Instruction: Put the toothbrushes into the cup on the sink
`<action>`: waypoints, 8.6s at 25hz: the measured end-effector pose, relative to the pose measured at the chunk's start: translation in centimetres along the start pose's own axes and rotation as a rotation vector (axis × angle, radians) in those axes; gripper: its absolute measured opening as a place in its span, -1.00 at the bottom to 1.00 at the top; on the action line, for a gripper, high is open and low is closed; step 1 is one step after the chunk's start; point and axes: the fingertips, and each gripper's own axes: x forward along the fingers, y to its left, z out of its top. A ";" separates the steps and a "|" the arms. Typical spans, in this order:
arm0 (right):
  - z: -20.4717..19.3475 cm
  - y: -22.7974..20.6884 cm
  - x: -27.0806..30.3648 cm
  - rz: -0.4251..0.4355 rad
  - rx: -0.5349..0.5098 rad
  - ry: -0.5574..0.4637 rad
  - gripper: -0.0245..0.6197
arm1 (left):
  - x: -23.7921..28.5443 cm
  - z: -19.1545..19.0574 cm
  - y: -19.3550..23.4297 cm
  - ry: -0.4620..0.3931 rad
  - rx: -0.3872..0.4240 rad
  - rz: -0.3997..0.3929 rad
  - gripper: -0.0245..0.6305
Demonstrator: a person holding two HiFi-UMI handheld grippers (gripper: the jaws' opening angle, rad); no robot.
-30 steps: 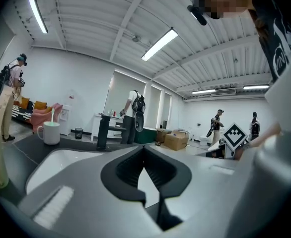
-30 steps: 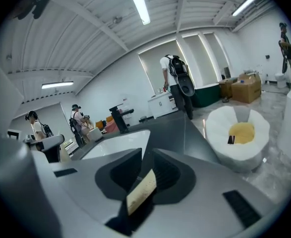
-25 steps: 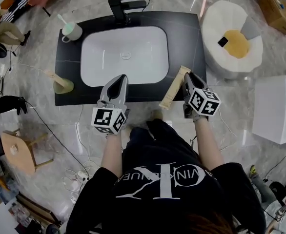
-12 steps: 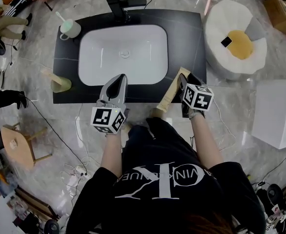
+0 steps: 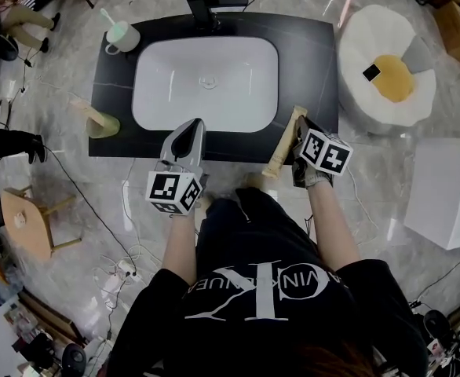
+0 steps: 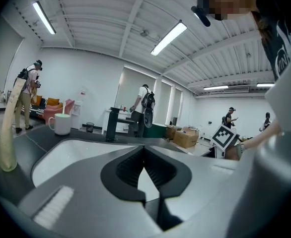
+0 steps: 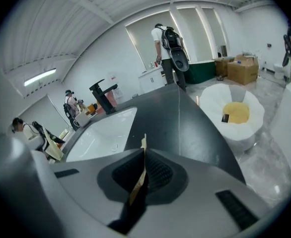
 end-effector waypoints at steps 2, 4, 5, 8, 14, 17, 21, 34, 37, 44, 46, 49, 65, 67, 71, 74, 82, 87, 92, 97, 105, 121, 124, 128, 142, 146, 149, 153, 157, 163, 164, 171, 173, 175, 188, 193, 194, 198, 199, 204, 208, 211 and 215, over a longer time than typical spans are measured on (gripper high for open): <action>0.2 0.2 -0.1 0.019 0.037 -0.017 -0.88 | -0.5 -0.1 0.1 -0.003 -0.001 0.010 -0.89; 0.5 0.7 -0.2 0.040 0.038 -0.035 -0.88 | -1.0 -0.1 0.3 -0.009 -0.001 0.022 -0.89; 0.7 1.1 -0.3 0.053 0.030 -0.044 -0.88 | -1.3 -0.1 0.4 -0.011 -0.001 0.029 -0.89; 1.6 2.9 -0.4 0.110 0.014 -0.068 -0.88 | -2.2 -0.1 0.8 -0.021 0.000 0.054 -0.89; 3.0 8.1 -0.5 0.239 0.008 -0.090 -0.88 | -5.3 0.2 2.1 -0.055 0.000 0.134 -0.89; 3.5 10.9 0.1 0.292 -0.028 -0.094 -0.88 | -7.1 0.5 3.6 -0.076 -0.004 0.186 -0.89; 4.2 15.3 0.4 0.381 -0.078 -0.105 -0.88 | -9.4 1.2 5.9 -0.100 -0.009 0.248 -0.89; 3.3 29.9 0.8 0.593 -0.184 -0.111 -0.88 | -17.1 1.6 12.8 -0.138 -0.033 0.373 -0.89; 3.5 33.3 0.6 0.643 -0.199 -0.120 -0.88 | -18.7 2.0 14.3 -0.146 -0.033 0.393 -0.89; 3.5 41.6 0.7 0.736 -0.240 -0.132 -0.88 | -22.6 2.7 19.1 -0.161 -0.041 0.443 -0.89; 3.7 42.5 0.3 0.758 -0.249 -0.152 -0.88 | -23.1 2.8 19.3 -0.170 -0.036 0.450 -0.89; 4.2 43.8 -0.6 0.792 -0.259 -0.192 -0.88 | -23.7 2.9 19.5 -0.182 -0.029 0.460 -0.89; 6.6 54.8 -1.9 0.918 -0.275 -0.391 -0.88 | -26.9 4.2 25.9 -0.200 -0.027 0.465 -0.89; 6.7 55.9 -1.9 0.925 -0.279 -0.403 -0.88 | -27.1 4.3 26.7 -0.199 -0.026 0.461 -0.89; 6.9 57.9 -1.5 0.938 -0.288 -0.431 -0.88 | -27.2 4.3 28.1 -0.194 -0.024 0.449 -0.89; 7.3 59.5 -1.2 0.944 -0.290 -0.451 -0.88 | -27.3 4.5 29.5 -0.190 -0.021 0.439 -0.89; 6.8 62.5 0.5 0.943 -0.322 -0.477 -0.88 | -27.6 4.5 32.3 -0.178 -0.019 0.414 -0.89; 5.9 63.0 2.0 0.933 -0.343 -0.483 -0.88 | -27.6 3.8 33.5 -0.159 -0.029 0.401 -0.89; 4.3 62.9 3.6 0.911 -0.356 -0.479 -0.88 | -27.8 3.0 34.4 -0.138 -0.039 0.395 -0.89; 2.8 62.2 4.7 0.892 -0.365 -0.471 -0.88 | -27.9 2.5 35.0 -0.125 -0.044 0.390 -0.89; 1.7 60.6 5.1 0.847 -0.413 -0.492 -0.88 | -26.9 2.1 35.2 -0.117 -0.049 0.365 -0.89; -0.4 58.1 5.3 0.761 -0.419 -0.444 -0.88 | -26.1 2.7 34.9 -0.128 -0.039 0.333 -0.89; -0.5 58.0 5.4 0.753 -0.420 -0.434 -0.88 | -26.2 2.8 34.8 -0.130 -0.039 0.332 -0.89; -0.5 57.7 5.4 0.752 -0.399 -0.429 -0.88 | -26.5 2.6 34.7 -0.131 -0.038 0.332 -0.89; -1.3 56.7 5.2 0.714 -0.387 -0.420 -0.82 | -27.4 2.4 34.3 -0.136 -0.033 0.306 -0.89; -1.7 56.5 5.1 0.703 -0.382 -0.411 -0.62 | -27.5 2.5 34.2 -0.138 -0.029 0.299 -0.89; -2.1 56.2 5.1 0.704 -0.383 -0.399 -0.60 | -27.7 2.4 34.0 -0.139 -0.033 0.296 -0.89; -2.5 55.7 4.7 0.699 -0.383 -0.395 -0.59 | -28.0 2.1 33.7 -0.141 -0.035 0.300 -0.89; -3.3 54.5 4.1 0.705 -0.384 -0.370 -0.59 | -28.3 2.2 32.7 -0.147 -0.033 0.318 -0.89; -3.4 53.3 3.2 0.727 -0.397 -0.342 -0.59 | -28.4 3.2 30.6 -0.169 -0.027 0.336 -0.89; -3.4 53.0 3.0 0.730 -0.396 -0.340 -0.59 | -28.5 3.2 30.3 -0.171 -0.026 0.341 -0.89; -3.5 51.0 1.2 0.729 -0.436 -0.330 -0.59 | -28.9 3.2 28.1 -0.183 -0.033 0.375 -0.89; -3.4 50.2 0.6 0.717 -0.474 -0.332 -0.60 | -28.9 3.2 27.2 -0.187 -0.032 0.379 -0.89; -3.4 49.5 -0.2 0.714 -0.508 -0.335 -0.60 | -29.0 3.3 26.4 -0.192 -0.031 0.388 -0.89; -3.8 45.3 -4.0 0.753 -0.530 -0.321 -0.80 | -31.1 3.9 21.4 -0.237 0.014 0.484 -0.89; -4.4 44.6 -5.5 0.775 -0.555 -0.315 -0.84 | -32.8 3.7 20.2 -0.250 0.028 0.539 -0.89; -4.5 44.5 -5.8 0.779 -0.566 -0.315 -0.85 | -33.0 3.6 20.0 -0.250 0.024 0.544 -0.89; -5.0 44.1 -7.1 0.792 -0.599 -0.324 -0.87 | -33.6 3.1 18.7 -0.249 0.021 0.553 -0.89; -5.1 44.0 -7.4 0.795 -0.604 -0.327 -0.87 | -33.8 3.1 18.3 -0.250 0.022 0.555 -0.89; -5.3 42.9 -8.8 0.803 -0.622 -0.339 -0.87 | -34.4 3.0 16.9 -0.258 0.029 0.565 -0.89; -5.6 42.2 -10.0 0.811 -0.639 -0.347 -0.87 | -34.8 2.8 15.8 -0.263 0.030 0.567 -0.89; -5.9 41.7 -10.7 0.818 -0.650 -0.348 -0.88 | -34.8 2.6 15.1 -0.267 0.030 0.563 -0.89; -6.1 40.9 -11.6 0.817 -0.652 -0.357 -0.88 | -34.9 2.5 14.0 -0.274 0.032 0.559 -0.89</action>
